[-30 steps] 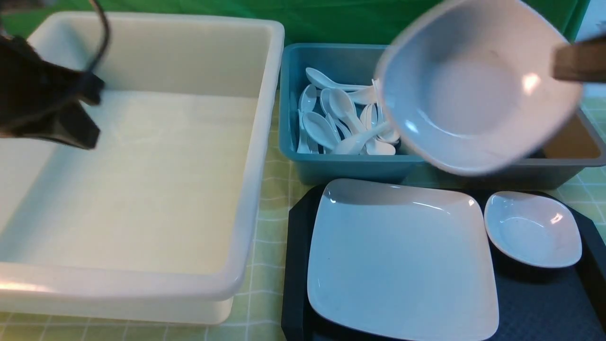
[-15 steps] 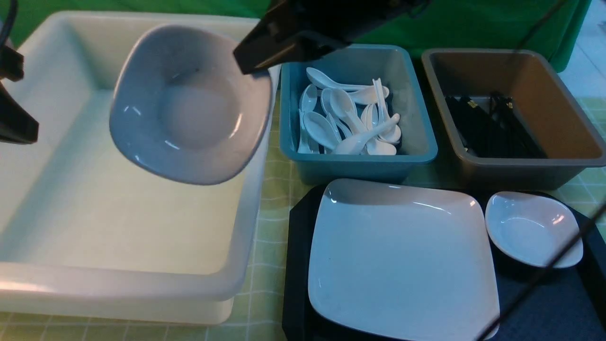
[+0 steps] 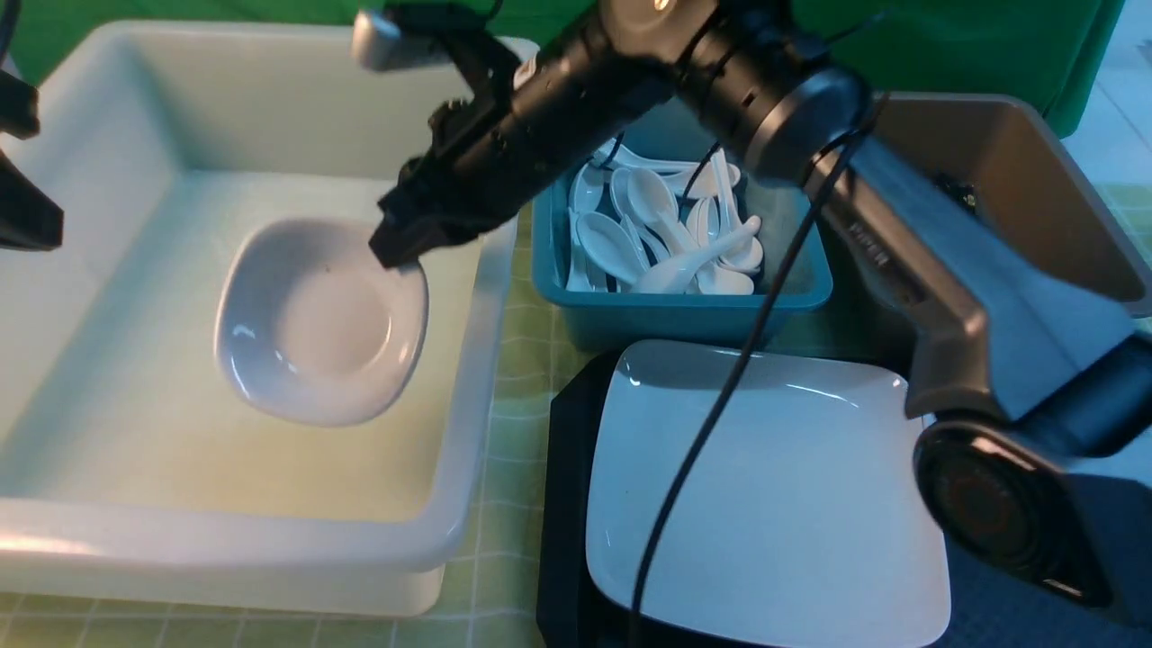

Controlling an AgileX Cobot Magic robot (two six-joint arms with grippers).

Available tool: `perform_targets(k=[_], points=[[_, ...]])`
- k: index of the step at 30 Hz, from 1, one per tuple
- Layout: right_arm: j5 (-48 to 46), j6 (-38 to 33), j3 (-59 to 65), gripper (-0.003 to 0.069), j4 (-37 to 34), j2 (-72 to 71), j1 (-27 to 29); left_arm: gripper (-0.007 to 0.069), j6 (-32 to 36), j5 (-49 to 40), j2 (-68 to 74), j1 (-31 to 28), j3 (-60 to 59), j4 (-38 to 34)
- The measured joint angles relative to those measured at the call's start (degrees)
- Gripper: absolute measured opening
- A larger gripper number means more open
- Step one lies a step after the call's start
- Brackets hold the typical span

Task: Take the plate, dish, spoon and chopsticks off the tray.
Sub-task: Use the right arm to put the small plate into the large storage box on the left

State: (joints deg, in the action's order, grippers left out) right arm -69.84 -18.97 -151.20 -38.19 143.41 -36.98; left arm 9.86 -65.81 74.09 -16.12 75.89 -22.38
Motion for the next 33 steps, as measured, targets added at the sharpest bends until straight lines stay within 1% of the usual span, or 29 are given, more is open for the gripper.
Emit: perform_targets(k=[14,20,22,26,27,28,29,30,33], points=[[-0.1,0.0,-0.1,0.0031,8.9,1.1,-3.7,-0.0001,0.3,2.0,0.0,0.0,0.0,0.4],[0.5,-0.1,1.2,0.0036,9.4,1.1,-4.1,-0.0001,0.5,2.2,0.0,0.0,0.0,0.6],[1.0,-0.1,1.8,0.0049,9.7,0.9,-4.1,-0.0001,0.5,2.2,0.0,0.0,0.0,0.6],[1.5,-0.1,2.4,0.0120,10.7,0.4,-4.4,-0.0001,0.5,2.2,0.0,0.0,0.0,0.6],[1.6,-0.1,2.4,0.0147,10.9,0.4,-4.5,-0.0001,0.5,2.2,0.0,0.0,0.0,0.6],[1.8,0.0,2.5,0.0196,11.2,0.4,-4.6,-0.0001,0.5,2.2,0.0,0.0,0.0,0.6],[1.8,0.0,2.5,0.0196,11.2,0.4,-4.6,-0.0001,0.5,2.2,0.0,0.0,0.0,0.6],[1.9,0.0,2.6,0.0242,11.3,0.4,-4.6,-0.0001,0.5,2.2,0.0,0.0,0.0,0.6],[1.2,0.0,1.6,0.0287,12.2,0.4,-4.6,-0.0001,0.5,2.2,0.0,0.0,0.0,0.6]])
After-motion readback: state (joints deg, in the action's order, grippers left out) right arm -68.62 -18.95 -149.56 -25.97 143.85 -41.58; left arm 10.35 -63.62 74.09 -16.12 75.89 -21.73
